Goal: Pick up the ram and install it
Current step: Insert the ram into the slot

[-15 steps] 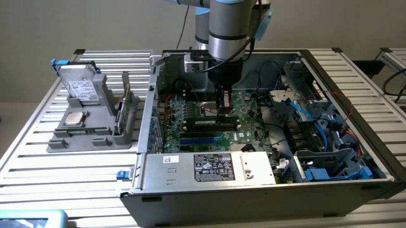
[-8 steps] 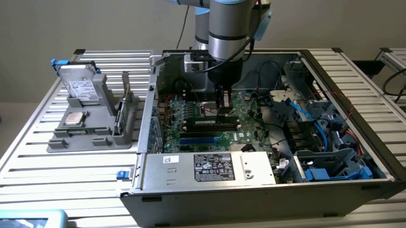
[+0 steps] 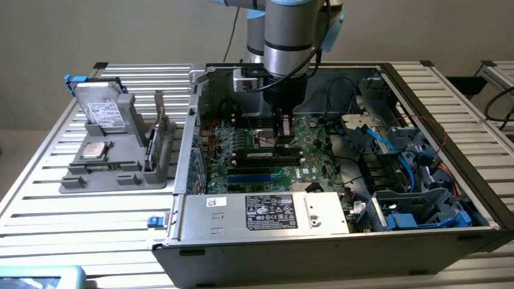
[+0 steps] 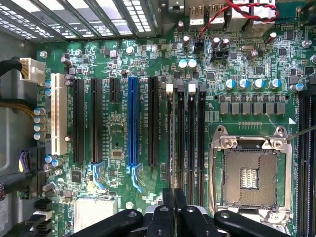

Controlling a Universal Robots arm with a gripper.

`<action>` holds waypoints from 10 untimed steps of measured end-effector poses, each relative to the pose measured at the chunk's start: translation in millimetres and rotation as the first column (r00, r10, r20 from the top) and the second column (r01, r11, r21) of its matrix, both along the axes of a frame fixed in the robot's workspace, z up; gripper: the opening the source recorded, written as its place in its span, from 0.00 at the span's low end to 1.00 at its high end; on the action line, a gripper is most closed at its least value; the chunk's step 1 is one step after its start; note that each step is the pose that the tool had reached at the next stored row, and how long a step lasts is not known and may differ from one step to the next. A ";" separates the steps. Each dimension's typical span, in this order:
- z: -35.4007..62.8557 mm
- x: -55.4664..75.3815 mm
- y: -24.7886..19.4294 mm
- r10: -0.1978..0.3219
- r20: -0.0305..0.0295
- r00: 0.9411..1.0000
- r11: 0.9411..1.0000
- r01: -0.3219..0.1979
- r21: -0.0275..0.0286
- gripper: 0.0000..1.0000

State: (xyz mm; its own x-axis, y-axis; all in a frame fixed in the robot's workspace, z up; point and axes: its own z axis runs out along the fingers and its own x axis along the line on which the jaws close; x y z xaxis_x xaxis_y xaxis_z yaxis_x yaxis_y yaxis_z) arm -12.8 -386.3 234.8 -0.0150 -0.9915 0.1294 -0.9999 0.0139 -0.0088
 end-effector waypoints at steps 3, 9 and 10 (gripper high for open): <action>-0.5 0.0 -0.1 0.000 0.000 1.000 1.000 0.000 -0.001 0.12; -2.4 0.1 -0.3 0.000 0.000 1.000 1.000 0.000 -0.002 0.12; -2.4 0.1 -0.3 0.000 0.000 1.000 1.000 0.000 -0.003 0.12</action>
